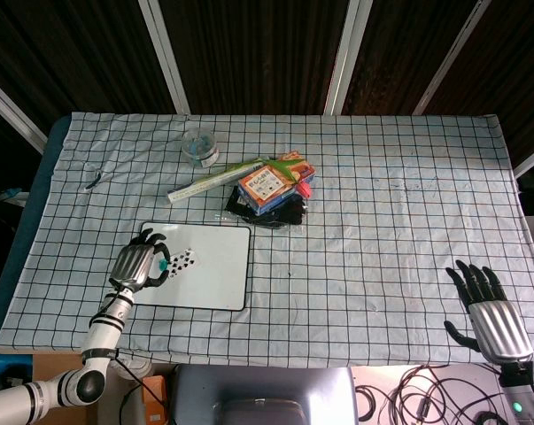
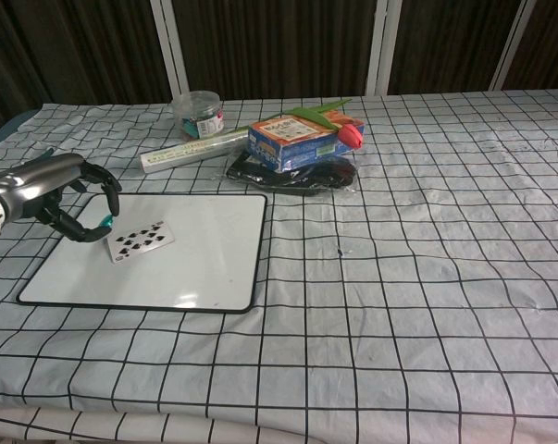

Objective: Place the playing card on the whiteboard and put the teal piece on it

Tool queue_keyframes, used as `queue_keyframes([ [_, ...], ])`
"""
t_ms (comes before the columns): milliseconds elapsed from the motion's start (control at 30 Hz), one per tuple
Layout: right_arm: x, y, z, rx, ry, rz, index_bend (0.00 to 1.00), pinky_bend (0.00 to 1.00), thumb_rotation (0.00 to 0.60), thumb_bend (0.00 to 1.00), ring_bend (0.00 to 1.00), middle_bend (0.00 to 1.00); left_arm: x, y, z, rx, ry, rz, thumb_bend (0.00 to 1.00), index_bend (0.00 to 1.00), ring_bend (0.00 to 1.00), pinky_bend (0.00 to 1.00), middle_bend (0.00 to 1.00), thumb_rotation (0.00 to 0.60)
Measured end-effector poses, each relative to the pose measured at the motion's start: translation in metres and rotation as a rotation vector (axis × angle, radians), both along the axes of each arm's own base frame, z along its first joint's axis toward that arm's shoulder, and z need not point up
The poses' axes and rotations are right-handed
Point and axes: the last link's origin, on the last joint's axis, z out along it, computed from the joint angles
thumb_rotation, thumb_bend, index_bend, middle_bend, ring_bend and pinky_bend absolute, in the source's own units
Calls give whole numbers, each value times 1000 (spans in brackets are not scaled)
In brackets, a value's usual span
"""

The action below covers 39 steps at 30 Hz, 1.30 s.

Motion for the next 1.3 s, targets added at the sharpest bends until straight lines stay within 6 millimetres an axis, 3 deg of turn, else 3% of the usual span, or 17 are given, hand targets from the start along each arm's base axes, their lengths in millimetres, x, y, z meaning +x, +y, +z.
queue_keyframes([
  [233, -1, 0, 2, -5, -3, -1, 0, 37, 600, 191, 0, 0, 8, 12, -21, -34, -62, -2, 396, 620, 77, 198, 214, 600],
  [600, -1, 1, 4, -11, -1, -4, 0, 59, 600, 192, 0, 0, 10, 20, -35, -51, -67, -26, 396, 598, 76, 190, 212, 600],
  [1033, -2, 1, 4, -11, -1, -5, 0, 64, 600, 191, 0, 0, 12, 16, -30, -51, -81, -38, 395, 276, 71, 189, 167, 600],
  [1233, -2, 2, 5, -16, -3, -5, 0, 64, 600, 191, 0, 0, 0, -3, -2, -28, -5, -68, 376, 32, 46, 181, 112, 600],
  [1300, -2, 3, 6, -20, -4, -4, 0, 63, 600, 191, 0, 0, -10, -15, 13, -4, 62, -74, 374, 2, 25, 169, 81, 600],
])
